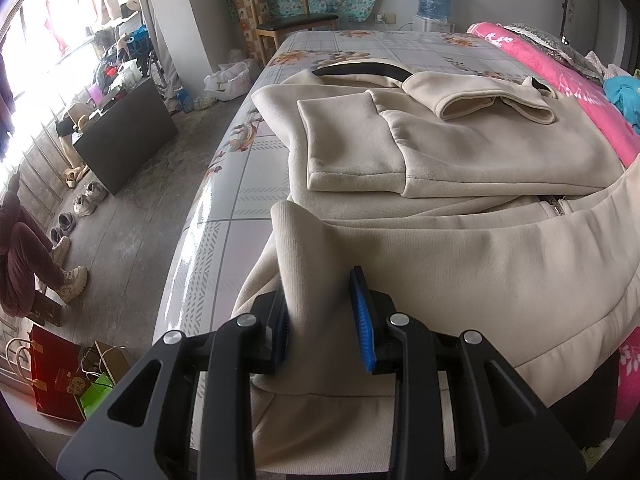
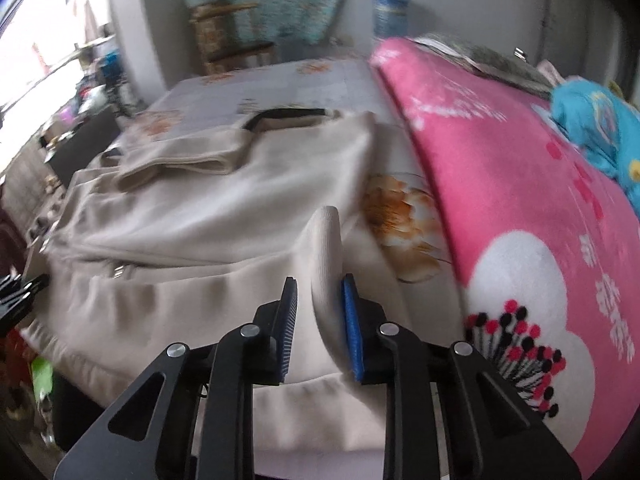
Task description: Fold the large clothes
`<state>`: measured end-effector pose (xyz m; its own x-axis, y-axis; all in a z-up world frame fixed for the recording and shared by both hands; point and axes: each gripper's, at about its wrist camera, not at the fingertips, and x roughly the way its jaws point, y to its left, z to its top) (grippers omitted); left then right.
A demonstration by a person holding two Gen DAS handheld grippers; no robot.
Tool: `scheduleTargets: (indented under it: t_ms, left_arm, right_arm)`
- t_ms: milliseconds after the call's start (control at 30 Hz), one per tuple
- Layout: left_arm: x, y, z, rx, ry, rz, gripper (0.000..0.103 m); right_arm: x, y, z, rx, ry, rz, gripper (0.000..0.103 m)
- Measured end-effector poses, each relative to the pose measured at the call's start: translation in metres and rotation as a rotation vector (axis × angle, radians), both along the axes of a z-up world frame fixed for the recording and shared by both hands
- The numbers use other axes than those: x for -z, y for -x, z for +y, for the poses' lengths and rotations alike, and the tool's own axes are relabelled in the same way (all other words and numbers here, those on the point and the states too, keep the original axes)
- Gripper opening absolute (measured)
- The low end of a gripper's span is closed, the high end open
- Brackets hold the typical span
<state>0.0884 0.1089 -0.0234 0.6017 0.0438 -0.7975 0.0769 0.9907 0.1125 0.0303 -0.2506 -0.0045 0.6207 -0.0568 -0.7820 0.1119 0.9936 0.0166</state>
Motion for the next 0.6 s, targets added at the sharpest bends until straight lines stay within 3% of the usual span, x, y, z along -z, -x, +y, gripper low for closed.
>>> scheduleTargets:
  t_ms: [367, 600]
  left_arm:
    - [0.0, 0.002, 0.001, -0.002, 0.0, 0.001, 0.028]
    - [0.0, 0.001, 0.001, -0.001, -0.001, 0.001, 0.028]
  right_arm:
    - [0.024, -0.023, -0.036, 0.064, -0.117, 0.089, 0.023]
    - [0.022, -0.017, -0.016, 0.032, 0.018, 0.105, 0.023]
